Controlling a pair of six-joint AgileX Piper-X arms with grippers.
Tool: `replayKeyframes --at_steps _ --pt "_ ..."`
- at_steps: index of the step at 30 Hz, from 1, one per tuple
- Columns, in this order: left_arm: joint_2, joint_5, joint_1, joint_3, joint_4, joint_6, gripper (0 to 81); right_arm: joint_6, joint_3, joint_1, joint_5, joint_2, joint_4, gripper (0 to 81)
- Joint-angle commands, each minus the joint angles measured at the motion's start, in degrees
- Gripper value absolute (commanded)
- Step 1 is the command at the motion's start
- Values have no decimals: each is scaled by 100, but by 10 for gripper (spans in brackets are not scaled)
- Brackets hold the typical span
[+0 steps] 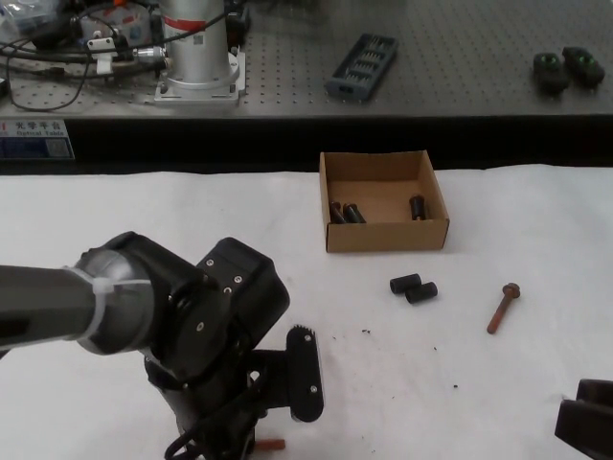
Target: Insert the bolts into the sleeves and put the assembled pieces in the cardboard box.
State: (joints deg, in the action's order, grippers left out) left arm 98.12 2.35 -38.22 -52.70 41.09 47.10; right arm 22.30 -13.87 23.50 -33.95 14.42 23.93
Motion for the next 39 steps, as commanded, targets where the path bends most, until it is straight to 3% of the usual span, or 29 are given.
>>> replayKeyframes --at_steps 1,9,19,24,28,32,36,39 --pt "177 -269 4 13 -120 -92 1 -45 -13 1 -57 -62 -32 389" --pt "177 -464 4 -258 95 -953 6 -45 -13 1 -3 -62 -67 389" --pt "177 -405 4 -1197 547 -4076 6 -45 -13 1 -3 -62 -71 389" --pt "177 864 89 -1377 263 -6176 6 -45 -13 1 -3 -62 -71 389" --pt "177 1041 58 -1377 -52 -7373 6 -45 -13 1 -3 -62 -56 389" --pt "177 620 61 -1292 -357 -8474 6 -45 -13 1 -3 -62 11 389" --pt "177 -357 -18 -1090 -696 -9751 6 -45 -13 1 -3 -62 18 389" --pt "177 -521 -69 -841 -1192 -10007 6 -45 -13 1 -3 -62 18 389"
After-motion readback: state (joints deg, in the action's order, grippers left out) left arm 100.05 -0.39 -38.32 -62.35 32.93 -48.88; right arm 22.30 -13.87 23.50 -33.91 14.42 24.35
